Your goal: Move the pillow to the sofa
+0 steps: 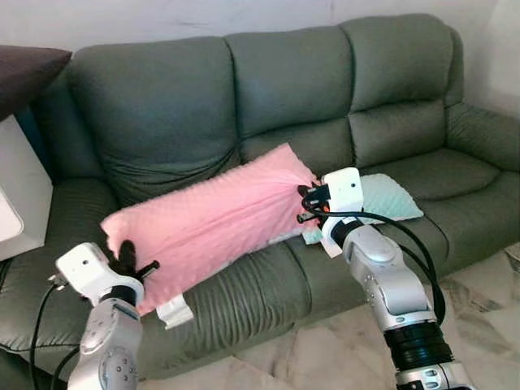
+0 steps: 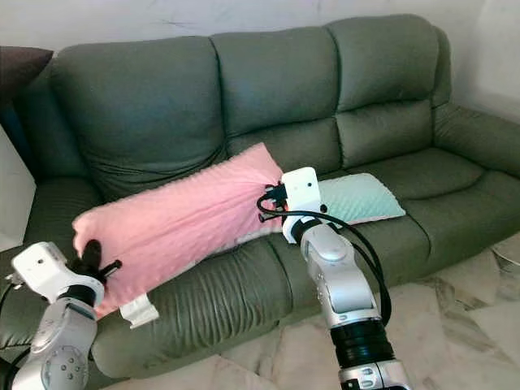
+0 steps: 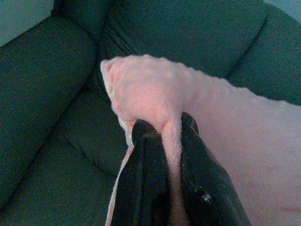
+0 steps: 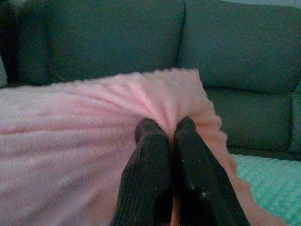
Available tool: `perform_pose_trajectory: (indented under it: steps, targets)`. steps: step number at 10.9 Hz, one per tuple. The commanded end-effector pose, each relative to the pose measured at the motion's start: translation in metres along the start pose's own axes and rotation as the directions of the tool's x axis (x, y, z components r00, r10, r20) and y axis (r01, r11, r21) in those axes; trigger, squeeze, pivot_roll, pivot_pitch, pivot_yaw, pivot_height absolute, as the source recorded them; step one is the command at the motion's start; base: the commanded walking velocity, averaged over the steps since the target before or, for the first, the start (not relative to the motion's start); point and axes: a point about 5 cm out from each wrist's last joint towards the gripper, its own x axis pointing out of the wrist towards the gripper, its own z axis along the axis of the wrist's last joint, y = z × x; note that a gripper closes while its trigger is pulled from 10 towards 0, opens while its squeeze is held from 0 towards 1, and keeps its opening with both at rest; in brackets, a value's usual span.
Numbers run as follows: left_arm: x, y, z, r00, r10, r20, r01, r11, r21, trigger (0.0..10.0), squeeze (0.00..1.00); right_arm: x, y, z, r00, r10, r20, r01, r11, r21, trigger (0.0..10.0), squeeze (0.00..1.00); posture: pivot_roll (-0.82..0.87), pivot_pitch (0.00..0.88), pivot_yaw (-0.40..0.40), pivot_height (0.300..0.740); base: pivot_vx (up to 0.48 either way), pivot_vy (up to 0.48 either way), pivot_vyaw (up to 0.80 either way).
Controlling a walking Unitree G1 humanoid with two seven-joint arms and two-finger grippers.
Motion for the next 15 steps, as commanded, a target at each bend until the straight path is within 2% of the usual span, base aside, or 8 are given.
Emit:
perform_pose_trajectory:
  steps: [1,3,4,6,9,11,13,15]
  targets:
    - [0.000,0.004,0.005,1.000,0.008,0.023,-0.009,0.999,0.033,10.0,0.00,-0.001,-0.006,0.012,0.999,-0.012,0.053,0.014,0.999,-0.036,10.0,0.00,-0.21,0.000,0.031,0.740,0.000,0.000,0.00]
    - [0.000,0.009,0.007,0.999,0.011,0.034,-0.014,0.996,0.094,10.0,0.00,0.001,-0.001,0.006,0.999,-0.005,0.046,0.006,1.000,-0.025,10.0,0.00,-0.19,0.000,0.042,0.740,0.000,0.000,0.80]
    - [0.001,0.018,0.006,0.998,0.038,0.051,-0.046,0.983,0.176,10.0,0.00,0.003,0.001,-0.001,0.999,-0.006,0.034,0.007,1.000,-0.020,10.0,0.00,-0.18,0.000,0.051,0.740,0.000,0.000,0.80]
    - [0.002,0.038,-0.004,0.993,0.110,0.035,-0.116,0.961,0.253,10.0,0.00,0.008,0.005,-0.014,1.000,-0.002,0.004,0.002,1.000,-0.023,10.0,0.00,-0.17,0.000,0.061,0.740,0.000,0.000,0.80]
    - [0.005,0.062,-0.016,0.977,0.199,0.073,-0.212,0.893,0.397,10.0,0.00,0.020,0.012,-0.026,1.000,0.011,-0.014,-0.012,1.000,-0.026,10.0,0.00,-0.16,0.000,0.079,0.740,0.000,0.000,0.80]
    - [0.009,0.068,-0.021,0.978,0.201,0.047,-0.204,0.907,0.369,10.0,0.00,0.023,0.017,-0.029,0.999,0.030,-0.013,-0.031,0.999,-0.016,10.0,0.00,-0.15,0.000,0.082,0.740,0.000,0.000,0.40]
    - [0.014,0.071,-0.037,0.985,0.171,-0.008,-0.152,0.894,0.422,10.0,0.00,0.024,0.021,-0.041,0.999,0.024,-0.031,-0.025,0.999,-0.038,10.0,0.00,-0.15,0.000,0.086,0.740,0.000,0.000,0.00]
    - [0.016,0.068,-0.050,0.991,0.111,-0.073,-0.065,0.884,0.463,10.0,0.00,0.023,0.013,-0.048,0.998,-0.035,-0.045,0.032,0.997,-0.065,10.0,0.00,-0.15,0.000,0.088,0.740,0.000,0.000,0.00]
